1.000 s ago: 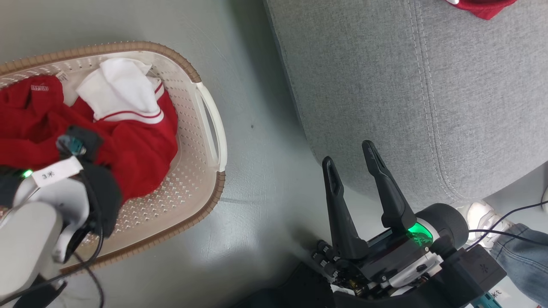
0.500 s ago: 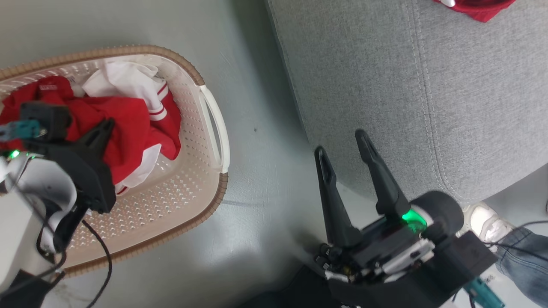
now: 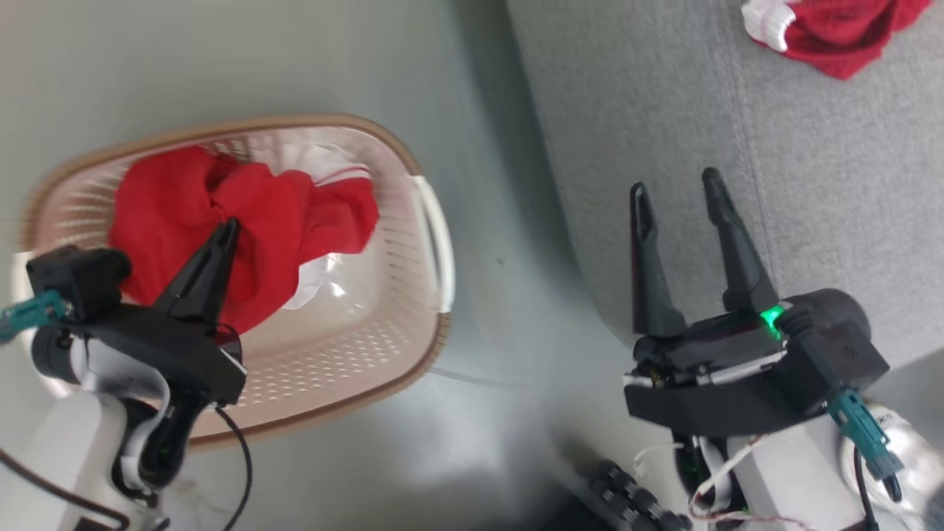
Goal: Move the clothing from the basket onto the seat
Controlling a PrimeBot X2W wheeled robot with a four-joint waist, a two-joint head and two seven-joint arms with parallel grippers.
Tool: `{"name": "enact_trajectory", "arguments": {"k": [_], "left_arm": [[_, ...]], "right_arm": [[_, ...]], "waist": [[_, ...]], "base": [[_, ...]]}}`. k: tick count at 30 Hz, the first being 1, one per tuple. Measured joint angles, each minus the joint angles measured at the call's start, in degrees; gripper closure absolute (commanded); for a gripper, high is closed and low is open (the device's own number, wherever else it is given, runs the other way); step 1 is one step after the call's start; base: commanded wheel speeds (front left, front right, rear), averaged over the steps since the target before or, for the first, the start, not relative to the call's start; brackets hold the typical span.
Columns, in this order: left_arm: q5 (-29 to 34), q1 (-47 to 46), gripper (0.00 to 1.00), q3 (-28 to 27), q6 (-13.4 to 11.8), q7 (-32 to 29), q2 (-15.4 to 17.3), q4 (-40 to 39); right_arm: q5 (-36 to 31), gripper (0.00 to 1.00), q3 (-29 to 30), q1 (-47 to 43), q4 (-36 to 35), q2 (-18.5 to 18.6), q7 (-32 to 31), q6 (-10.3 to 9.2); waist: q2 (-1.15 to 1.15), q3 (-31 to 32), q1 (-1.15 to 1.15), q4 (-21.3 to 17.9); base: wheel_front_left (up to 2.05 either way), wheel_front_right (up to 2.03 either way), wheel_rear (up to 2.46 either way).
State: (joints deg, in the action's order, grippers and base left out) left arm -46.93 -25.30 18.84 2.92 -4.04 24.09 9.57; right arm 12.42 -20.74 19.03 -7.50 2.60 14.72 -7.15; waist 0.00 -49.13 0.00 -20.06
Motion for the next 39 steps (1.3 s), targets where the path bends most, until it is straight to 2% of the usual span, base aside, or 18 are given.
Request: {"name": "enact_trajectory", "arguments": {"k": [15, 23, 28, 35, 39], "left_arm": [[-3.94, 4.82, 1.00, -1.58, 2.21, 9.00, -5.50, -0.92], [-4.13, 6.22, 1.00, -0.23, 3.03, 11.29, -7.49, -0.44], [-5.04, 9.99, 1.00, -0.94, 3.18, 12.84, -6.64, -0.32], [-5.12, 14.38, 1.00, -1.34, 3.12, 13.81, -6.04, -0.76], [-4.87, 16.54, 1.00, -1.26, 2.55, 14.32, -5.91, -2.00]], "right_arm": [[-6.54, 0.00, 7.54, 1.27, 8.22, 0.16, 0.00, 0.00], [-9.57, 0.00, 12.74, -4.13, 8.90, 0.20, 0.00, 0.00], [-9.89, 0.00, 11.69, -6.10, 9.12, 0.21, 0.00, 0.00], [-11.27, 0.00, 8.93, -8.22, 9.71, 0.24, 0.00, 0.03], [-11.48, 0.00, 6.97, -8.42, 10.18, 0.79, 0.00, 1.43]], "waist": [[0.00, 11.09, 0.00, 11.10], [0.00, 17.73, -0.01, 17.30], [-0.01, 23.51, 0.00, 20.60], [0.00, 29.55, 0.00, 22.24], [0.00, 33.43, -0.01, 22.71]], "base": [[0.00, 0.00, 0.00], [0.00, 0.00, 0.00], [0.00, 0.00, 0.00], [0.00, 0.00, 0.00], [0.00, 0.00, 0.00]]}}
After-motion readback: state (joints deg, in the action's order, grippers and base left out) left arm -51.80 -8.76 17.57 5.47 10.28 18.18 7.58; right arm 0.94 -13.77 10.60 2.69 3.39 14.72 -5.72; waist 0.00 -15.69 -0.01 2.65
